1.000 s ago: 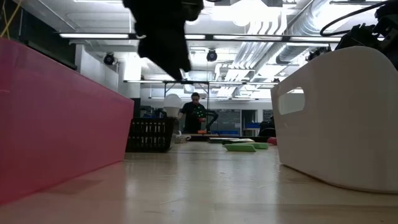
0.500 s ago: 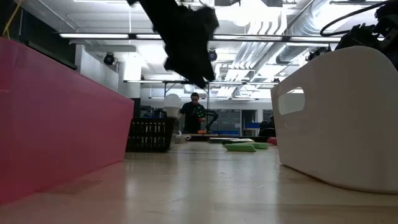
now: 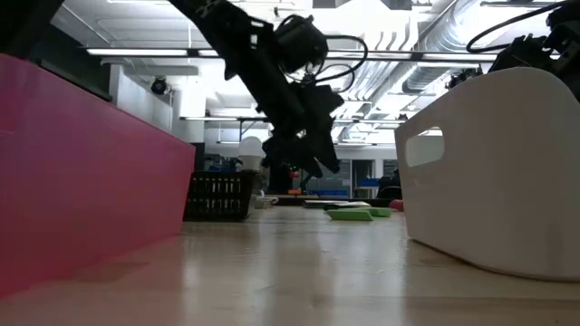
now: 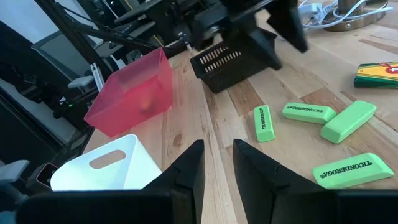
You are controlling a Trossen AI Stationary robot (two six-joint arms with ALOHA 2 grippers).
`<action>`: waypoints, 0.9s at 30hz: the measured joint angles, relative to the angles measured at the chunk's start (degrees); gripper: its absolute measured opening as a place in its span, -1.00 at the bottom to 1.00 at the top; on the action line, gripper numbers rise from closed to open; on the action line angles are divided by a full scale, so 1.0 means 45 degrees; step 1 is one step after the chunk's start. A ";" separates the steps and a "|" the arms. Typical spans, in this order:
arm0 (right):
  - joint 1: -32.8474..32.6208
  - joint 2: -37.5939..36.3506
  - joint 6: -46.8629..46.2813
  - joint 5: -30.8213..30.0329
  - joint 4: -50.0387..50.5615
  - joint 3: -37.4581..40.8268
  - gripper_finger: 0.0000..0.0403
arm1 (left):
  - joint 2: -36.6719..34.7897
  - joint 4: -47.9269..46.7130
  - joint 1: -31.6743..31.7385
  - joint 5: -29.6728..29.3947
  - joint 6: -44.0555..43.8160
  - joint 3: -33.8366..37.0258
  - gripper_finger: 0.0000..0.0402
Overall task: Pick & Place School Supplies
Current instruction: Put the yellow crayon box into the pink bin
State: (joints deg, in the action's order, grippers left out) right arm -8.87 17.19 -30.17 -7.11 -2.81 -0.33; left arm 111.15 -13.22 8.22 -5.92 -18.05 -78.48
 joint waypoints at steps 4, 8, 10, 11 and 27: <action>0.0002 -0.0002 0.0001 0.0004 0.0001 0.0001 -0.64 | 0.0272 0.0973 0.0118 -0.0320 -0.0839 0.0000 0.26; 0.0002 0.0000 0.0001 0.0000 0.0000 0.0003 -0.64 | 0.0287 0.1104 0.0108 -0.1898 -0.1750 0.0000 0.35; -0.0001 -0.0005 -0.0001 0.0001 0.0001 -0.0001 -0.64 | 0.0287 0.1091 0.0113 -0.2314 -0.1840 -0.0008 0.36; 0.0002 0.0000 0.0000 0.0000 0.0001 0.0001 -0.64 | 0.0287 0.1068 0.0122 -0.2387 -0.1846 -0.0062 0.36; -0.0002 0.0000 -0.0001 0.0005 0.0001 -0.0001 -0.64 | 0.0283 0.0093 0.0591 -0.2370 -0.1329 -0.0749 0.36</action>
State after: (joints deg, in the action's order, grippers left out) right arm -8.88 17.19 -30.17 -7.09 -2.81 -0.34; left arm 112.42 -12.80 10.88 -16.59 -24.03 -81.85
